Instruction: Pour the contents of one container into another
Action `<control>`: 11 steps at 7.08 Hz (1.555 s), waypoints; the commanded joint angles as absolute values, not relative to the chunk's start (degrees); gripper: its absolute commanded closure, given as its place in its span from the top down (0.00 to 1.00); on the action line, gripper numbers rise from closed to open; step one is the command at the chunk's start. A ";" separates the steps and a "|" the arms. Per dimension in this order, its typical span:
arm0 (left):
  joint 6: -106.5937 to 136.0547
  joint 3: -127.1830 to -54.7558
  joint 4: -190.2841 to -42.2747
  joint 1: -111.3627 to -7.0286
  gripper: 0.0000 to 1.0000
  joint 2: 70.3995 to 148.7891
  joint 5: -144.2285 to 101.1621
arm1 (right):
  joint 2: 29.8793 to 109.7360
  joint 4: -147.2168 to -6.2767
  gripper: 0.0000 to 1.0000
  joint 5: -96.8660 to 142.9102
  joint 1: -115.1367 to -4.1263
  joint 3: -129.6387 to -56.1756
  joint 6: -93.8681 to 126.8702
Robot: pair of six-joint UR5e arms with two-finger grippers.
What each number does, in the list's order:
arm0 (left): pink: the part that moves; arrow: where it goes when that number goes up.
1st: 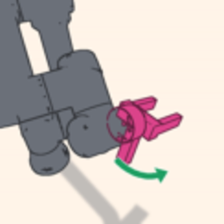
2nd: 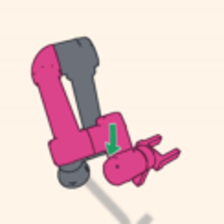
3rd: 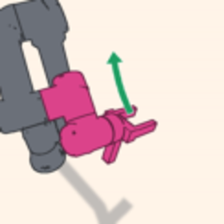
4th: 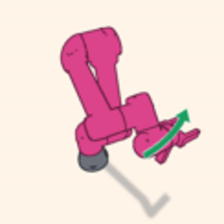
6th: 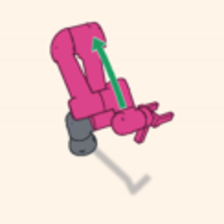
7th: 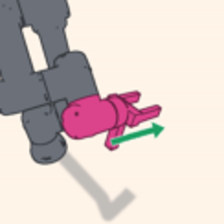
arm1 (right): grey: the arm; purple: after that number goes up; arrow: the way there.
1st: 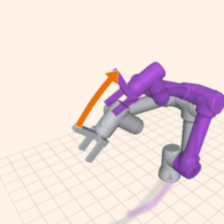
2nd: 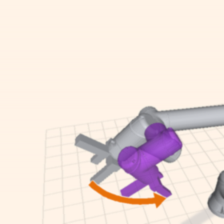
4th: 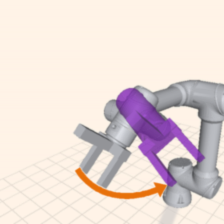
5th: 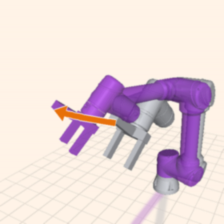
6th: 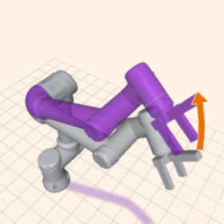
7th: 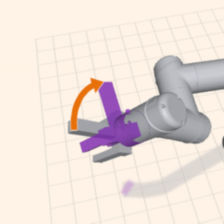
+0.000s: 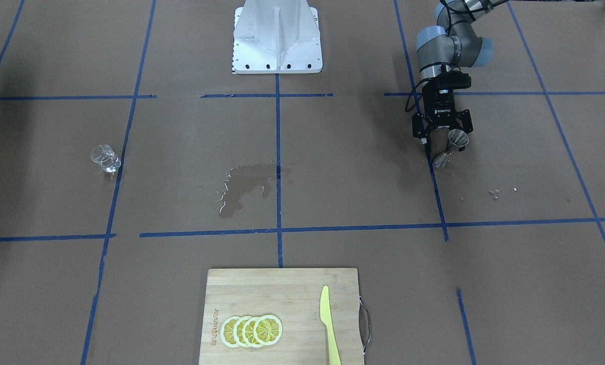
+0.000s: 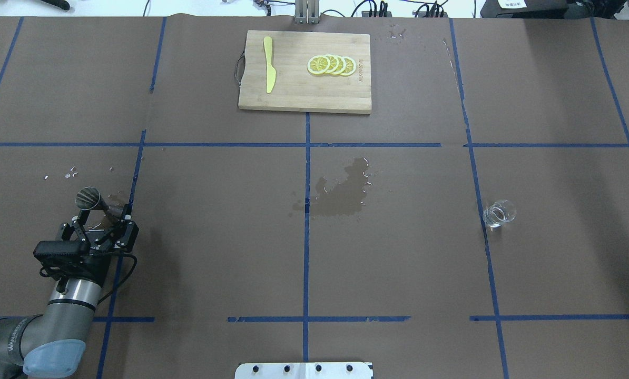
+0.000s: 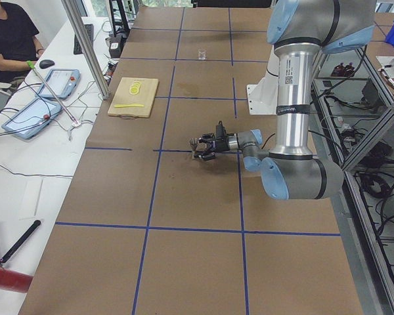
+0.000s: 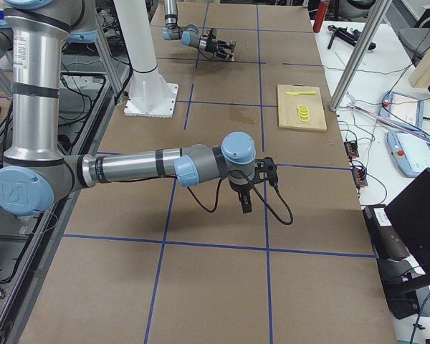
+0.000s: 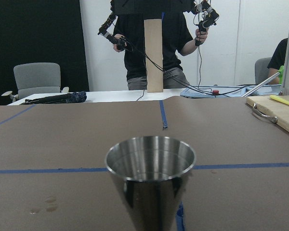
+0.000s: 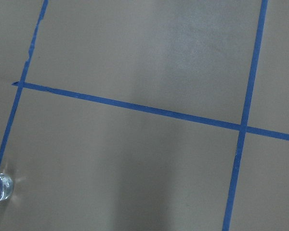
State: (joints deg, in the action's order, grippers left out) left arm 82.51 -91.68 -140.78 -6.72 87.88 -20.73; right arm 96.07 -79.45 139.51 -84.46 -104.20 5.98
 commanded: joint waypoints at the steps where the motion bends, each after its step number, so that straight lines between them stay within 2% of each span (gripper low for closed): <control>1: 82.62 -90.89 -140.80 -7.55 0.90 87.98 -20.83 | 96.06 -79.45 1.00 139.40 -84.46 -104.15 5.98; 2: 82.70 -90.44 -140.80 -7.91 0.89 88.07 -21.00 | 96.06 -79.45 1.00 139.39 -84.46 -104.15 5.98; 4: 82.71 -90.44 -140.80 -7.91 0.76 88.07 -21.01 | 96.06 -79.45 1.00 139.31 -84.46 -104.06 5.98; 7: 82.18 -90.53 -140.89 -7.91 0.41 88.07 -21.09 | 95.80 -79.45 1.00 139.04 -84.46 -103.80 6.33; 8: 79.83 -90.88 -140.89 -8.00 0.24 88.15 -21.01 | 95.80 -79.45 1.00 139.04 -84.46 -103.71 6.33; 9: 78.67 -91.14 -141.32 -8.09 0.03 88.15 -21.01 | 95.80 -79.45 1.00 139.04 -84.46 -103.80 6.42; 11: 71.23 -91.14 -147.88 -8.44 0.00 88.24 -20.92 | 95.63 -79.45 1.00 139.04 -84.46 -103.62 6.42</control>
